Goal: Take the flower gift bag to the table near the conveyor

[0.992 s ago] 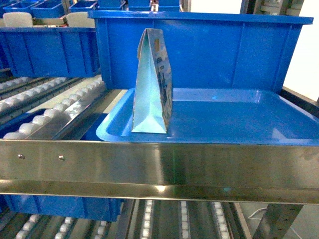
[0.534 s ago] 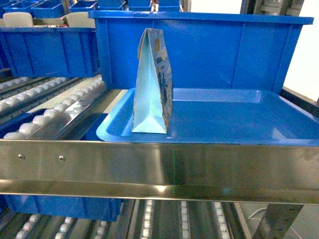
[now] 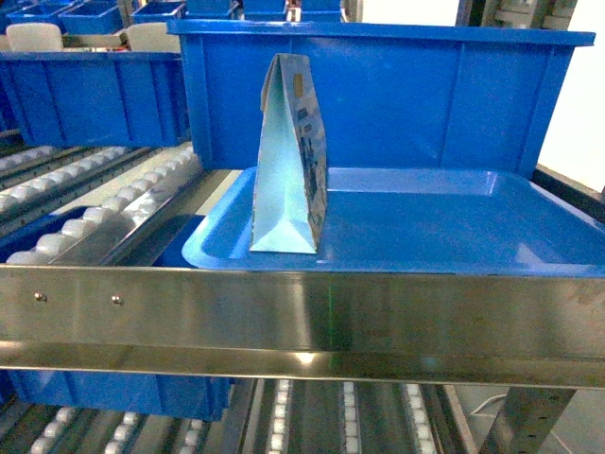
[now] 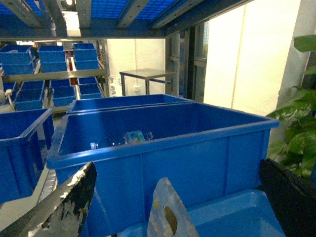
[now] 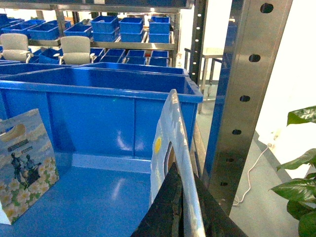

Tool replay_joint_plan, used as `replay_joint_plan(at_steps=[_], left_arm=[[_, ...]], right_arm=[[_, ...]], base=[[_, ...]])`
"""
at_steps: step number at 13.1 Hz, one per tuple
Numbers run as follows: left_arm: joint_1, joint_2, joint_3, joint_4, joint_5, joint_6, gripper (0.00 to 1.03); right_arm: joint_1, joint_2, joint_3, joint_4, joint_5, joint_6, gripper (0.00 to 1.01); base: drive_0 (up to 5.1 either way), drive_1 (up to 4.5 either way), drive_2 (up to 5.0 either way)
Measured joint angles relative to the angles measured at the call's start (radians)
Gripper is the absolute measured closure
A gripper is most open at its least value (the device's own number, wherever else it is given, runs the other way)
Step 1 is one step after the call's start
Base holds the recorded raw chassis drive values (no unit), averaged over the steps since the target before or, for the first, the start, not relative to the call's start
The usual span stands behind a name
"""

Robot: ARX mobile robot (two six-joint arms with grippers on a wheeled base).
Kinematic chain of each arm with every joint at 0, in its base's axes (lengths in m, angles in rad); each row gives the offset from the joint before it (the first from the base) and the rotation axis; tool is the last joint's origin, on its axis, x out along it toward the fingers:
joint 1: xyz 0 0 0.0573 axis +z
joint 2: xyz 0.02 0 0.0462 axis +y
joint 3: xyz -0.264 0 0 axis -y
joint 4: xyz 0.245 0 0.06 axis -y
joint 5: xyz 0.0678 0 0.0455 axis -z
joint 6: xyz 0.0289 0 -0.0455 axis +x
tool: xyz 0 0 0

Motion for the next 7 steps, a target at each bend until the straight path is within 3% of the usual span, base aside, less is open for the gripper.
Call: replay_joint_plan(at_steps=[4, 7], left_arm=[[-0.104, 0.15, 0.05, 0.005, -0.246, 0.045, 0.05], [-0.145, 0.234, 0.073, 0.034, -0.32, 0.068, 0.05]], right_arm=[[0.0, 0.0, 0.0, 0.0, 0.0, 0.0, 0.99], [0.0, 0.0, 0.0, 0.0, 0.0, 0.0, 0.99]], base=[[0.0, 0.0, 0.0], [0.0, 0.0, 0.0]])
